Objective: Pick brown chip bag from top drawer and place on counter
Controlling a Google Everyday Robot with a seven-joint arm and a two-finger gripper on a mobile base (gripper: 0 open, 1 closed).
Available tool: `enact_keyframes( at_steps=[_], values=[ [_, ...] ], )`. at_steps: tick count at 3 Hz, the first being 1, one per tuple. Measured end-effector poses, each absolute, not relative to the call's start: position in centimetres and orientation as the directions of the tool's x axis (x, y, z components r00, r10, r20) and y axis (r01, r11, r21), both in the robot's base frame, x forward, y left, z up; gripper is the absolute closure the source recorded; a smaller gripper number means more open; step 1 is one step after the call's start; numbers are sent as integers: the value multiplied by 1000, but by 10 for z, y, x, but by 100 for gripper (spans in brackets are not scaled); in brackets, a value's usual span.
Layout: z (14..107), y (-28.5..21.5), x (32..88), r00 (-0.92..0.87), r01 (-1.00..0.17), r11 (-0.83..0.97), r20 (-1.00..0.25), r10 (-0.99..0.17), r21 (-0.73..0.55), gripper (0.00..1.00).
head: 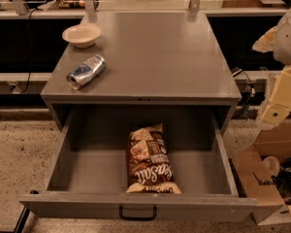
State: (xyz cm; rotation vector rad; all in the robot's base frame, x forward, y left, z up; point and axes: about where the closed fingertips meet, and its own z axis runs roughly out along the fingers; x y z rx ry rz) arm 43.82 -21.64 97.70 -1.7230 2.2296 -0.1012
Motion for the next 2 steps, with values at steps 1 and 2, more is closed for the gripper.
enact_keyframes(
  at_steps=[1,2],
  values=[
    [977,-216,438,-221,-930,270,-208,-953,-249,0],
    [964,-206,443,-124,-951,158,-143,-982,-267,0]
  ],
)
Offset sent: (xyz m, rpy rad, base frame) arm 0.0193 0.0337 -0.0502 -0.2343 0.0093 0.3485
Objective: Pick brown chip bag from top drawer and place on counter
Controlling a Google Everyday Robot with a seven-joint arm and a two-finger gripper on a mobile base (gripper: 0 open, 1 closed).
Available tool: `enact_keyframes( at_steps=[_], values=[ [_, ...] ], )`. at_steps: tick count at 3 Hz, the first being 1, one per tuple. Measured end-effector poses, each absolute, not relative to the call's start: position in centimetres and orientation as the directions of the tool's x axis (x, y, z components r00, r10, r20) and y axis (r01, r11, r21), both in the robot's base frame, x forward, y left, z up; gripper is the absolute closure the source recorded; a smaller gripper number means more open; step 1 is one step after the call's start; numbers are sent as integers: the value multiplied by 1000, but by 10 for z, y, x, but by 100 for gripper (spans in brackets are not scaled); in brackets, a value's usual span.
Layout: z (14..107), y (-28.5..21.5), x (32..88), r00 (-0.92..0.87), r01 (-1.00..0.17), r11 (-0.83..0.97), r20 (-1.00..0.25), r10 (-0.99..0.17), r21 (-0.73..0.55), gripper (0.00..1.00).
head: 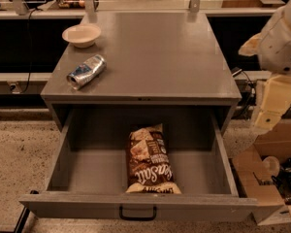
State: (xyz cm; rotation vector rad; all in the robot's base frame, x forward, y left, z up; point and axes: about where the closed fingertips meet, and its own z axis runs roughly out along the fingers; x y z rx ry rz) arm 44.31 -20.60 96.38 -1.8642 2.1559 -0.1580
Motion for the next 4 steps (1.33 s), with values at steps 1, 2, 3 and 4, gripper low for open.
enact_keyframes(
  at_steps=[1,2,3,4],
  values=[
    [924,-175,447,100,-954,-80,-54,-994,-289,0],
    [881,-156,458,275,-917,-239,-74,-959,-319,0],
    [881,-145,457,368,-885,-321,-83,-926,-338,0],
    [871,-126,456,459,-855,-426,-48,-887,-296,0]
  ],
)
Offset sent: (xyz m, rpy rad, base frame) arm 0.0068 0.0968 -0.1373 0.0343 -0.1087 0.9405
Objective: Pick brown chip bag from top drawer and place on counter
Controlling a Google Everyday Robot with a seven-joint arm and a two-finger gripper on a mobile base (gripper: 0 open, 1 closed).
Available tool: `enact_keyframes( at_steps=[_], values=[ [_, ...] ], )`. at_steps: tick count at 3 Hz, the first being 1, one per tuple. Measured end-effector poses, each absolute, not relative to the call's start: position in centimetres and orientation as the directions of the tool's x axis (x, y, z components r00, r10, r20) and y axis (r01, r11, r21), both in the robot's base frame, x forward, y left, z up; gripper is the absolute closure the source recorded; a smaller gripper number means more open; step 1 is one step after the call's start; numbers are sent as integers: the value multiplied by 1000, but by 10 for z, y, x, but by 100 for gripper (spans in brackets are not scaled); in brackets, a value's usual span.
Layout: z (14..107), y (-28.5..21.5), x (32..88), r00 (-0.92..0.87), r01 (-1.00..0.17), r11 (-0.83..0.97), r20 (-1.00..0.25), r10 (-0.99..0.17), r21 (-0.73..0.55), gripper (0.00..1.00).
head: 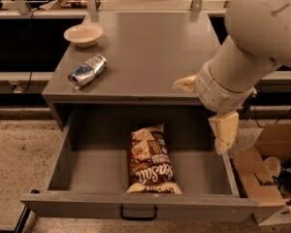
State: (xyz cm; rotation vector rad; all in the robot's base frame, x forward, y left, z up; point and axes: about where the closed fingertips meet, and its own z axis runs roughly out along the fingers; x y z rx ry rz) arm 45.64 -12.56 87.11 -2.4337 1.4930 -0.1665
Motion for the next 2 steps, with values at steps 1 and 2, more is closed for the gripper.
enact_keyframes(
  at_steps=[1,2],
  values=[
    [836,-71,456,688,-713,-668,-26,-726,-214,0],
    [783,-25,440,889,-455,-884,-15,-457,-109,0]
  ],
)
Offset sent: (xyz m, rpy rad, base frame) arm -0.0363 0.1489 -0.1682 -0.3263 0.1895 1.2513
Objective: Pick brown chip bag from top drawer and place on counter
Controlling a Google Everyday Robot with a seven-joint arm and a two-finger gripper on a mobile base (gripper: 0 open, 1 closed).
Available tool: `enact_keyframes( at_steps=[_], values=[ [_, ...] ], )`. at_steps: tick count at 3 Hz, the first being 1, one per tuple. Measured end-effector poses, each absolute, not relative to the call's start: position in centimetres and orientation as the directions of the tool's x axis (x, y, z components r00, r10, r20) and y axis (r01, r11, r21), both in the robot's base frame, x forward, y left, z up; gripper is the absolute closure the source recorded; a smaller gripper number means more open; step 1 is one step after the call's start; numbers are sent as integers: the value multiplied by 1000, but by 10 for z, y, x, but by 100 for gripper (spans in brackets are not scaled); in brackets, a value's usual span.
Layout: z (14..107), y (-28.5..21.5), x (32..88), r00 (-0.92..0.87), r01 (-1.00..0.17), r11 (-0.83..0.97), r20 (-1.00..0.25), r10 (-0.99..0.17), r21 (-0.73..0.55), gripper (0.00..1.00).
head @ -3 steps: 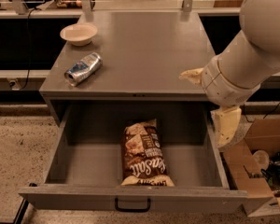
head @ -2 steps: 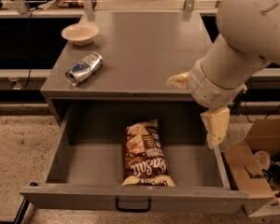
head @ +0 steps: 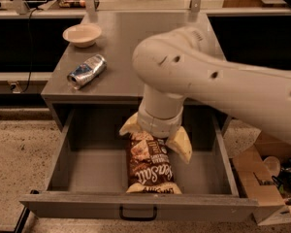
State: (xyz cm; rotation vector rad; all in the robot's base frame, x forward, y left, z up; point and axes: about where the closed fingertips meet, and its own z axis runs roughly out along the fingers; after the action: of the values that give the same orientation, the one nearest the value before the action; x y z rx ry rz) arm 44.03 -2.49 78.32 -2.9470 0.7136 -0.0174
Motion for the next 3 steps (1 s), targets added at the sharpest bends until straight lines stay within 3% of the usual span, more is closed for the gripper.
enact_keyframes(
  at_steps=[1,2,3],
  values=[
    [780,-23,437,928,-371,-923,-6,-373,-102,0],
    [780,-23,437,928,-372,-923,-6,-373,-102,0],
    [768,-21,444,969,-245,-968,10,-246,-53,0]
  ],
)
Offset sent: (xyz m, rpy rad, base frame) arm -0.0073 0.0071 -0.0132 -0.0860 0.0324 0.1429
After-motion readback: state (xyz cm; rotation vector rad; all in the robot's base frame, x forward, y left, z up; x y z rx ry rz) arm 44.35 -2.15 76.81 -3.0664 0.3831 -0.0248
